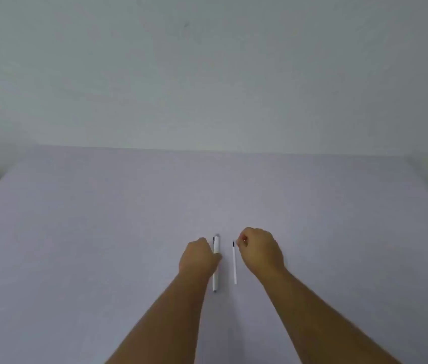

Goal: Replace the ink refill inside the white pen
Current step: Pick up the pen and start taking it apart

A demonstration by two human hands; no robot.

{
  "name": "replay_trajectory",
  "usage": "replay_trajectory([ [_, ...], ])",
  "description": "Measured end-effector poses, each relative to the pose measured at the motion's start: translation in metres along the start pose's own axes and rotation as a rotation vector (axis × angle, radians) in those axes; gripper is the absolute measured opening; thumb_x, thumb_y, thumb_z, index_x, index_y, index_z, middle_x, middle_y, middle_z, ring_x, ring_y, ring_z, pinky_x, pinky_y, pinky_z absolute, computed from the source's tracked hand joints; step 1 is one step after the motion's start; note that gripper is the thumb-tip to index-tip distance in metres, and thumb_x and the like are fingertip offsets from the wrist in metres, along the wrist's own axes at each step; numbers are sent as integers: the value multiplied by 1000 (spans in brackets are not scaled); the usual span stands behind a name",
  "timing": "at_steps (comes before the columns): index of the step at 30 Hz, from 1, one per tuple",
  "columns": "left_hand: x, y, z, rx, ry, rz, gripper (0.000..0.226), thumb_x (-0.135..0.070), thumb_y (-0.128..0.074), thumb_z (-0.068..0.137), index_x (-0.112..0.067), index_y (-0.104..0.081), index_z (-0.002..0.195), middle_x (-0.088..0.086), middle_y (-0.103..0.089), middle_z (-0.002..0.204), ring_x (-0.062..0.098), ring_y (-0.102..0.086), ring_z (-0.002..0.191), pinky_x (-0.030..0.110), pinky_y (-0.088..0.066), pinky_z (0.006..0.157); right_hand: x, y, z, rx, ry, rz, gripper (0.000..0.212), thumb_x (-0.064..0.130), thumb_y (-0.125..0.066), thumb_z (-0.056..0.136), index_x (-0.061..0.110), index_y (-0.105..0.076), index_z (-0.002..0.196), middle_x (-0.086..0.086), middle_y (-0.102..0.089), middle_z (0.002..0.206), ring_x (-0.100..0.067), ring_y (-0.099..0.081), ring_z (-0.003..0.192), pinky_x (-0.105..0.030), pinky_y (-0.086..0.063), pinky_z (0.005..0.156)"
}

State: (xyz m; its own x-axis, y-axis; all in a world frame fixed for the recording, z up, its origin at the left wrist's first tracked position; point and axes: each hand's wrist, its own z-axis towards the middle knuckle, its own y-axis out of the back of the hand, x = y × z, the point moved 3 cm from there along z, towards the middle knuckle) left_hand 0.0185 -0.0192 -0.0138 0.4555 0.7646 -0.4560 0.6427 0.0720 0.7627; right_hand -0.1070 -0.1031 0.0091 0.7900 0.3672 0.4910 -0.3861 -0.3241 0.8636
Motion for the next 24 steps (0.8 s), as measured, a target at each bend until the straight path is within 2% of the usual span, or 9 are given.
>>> replay_trajectory([
  [4,7,-17,3,19,61,-46,25,-29,-63,79,-9,-61,94,7,-66,95,25,-63,82,27,-44,63,-3,-11,2,35,-14,19,17,24,-51,89,20,-67,88,0,-68,93,-19,-59,88,-29,-47,67],
  [8,8,-15,3,-6,71,-113,13,-23,-58,80,-11,-61,79,1,-59,72,15,-54,58,24,-41,47,-2,-13,5,44,-21,91,15,25,-53,89,18,-67,88,2,-67,90,-17,-59,85,-32,-52,70],
  [10,10,-10,1,-28,25,-223,11,-25,-59,79,-16,-59,72,-2,-57,64,10,-51,54,21,-40,45,2,-15,4,67,-51,175,16,28,-54,90,17,-66,89,3,-65,86,-16,-59,80,-32,-52,71],
  [12,8,-4,-5,-39,-56,-327,8,-27,-63,79,-21,-59,75,-5,-60,69,6,-53,57,16,-42,41,8,-15,4,109,-131,308,22,35,-58,88,15,-66,89,2,-65,84,-17,-60,79,-28,-49,68],
  [14,3,-2,-12,-20,-145,-386,7,-26,-66,79,-23,-59,79,-7,-60,71,4,-54,57,8,-40,35,12,-16,4,154,-215,448,27,41,-61,85,16,-62,74,4,-61,71,-13,-56,69,-23,-40,59],
  [16,-3,-2,-17,15,-204,-401,8,-25,-66,81,-23,-59,78,-8,-59,68,3,-53,55,4,-39,37,15,-15,5,168,-263,533,35,39,-62,85,18,-53,58,4,-53,58,-10,-48,55,-22,-35,52],
  [17,-5,-1,-19,32,-216,-406,7,-24,-66,81,-23,-59,78,-8,-60,68,3,-53,55,5,-40,39,15,-15,6,168,-286,568,36,37,-62,85,17,-53,57,3,-53,57,-11,-48,54,-23,-37,53],
  [22,-2,4,-23,147,-215,-413,8,-25,-65,81,-21,-62,75,-2,-69,71,8,-62,60,18,-50,60,2,5,20,59,-454,915,22,28,-62,87,12,-64,73,-3,-59,66,-15,-50,57,-31,-47,63],
  [24,4,6,-23,132,-166,-472,9,-23,-66,82,-19,-63,75,0,-71,72,17,-67,70,30,-56,72,-12,9,25,132,-409,806,19,28,-61,88,11,-67,82,-3,-60,71,-17,-52,61,-32,-47,69],
])
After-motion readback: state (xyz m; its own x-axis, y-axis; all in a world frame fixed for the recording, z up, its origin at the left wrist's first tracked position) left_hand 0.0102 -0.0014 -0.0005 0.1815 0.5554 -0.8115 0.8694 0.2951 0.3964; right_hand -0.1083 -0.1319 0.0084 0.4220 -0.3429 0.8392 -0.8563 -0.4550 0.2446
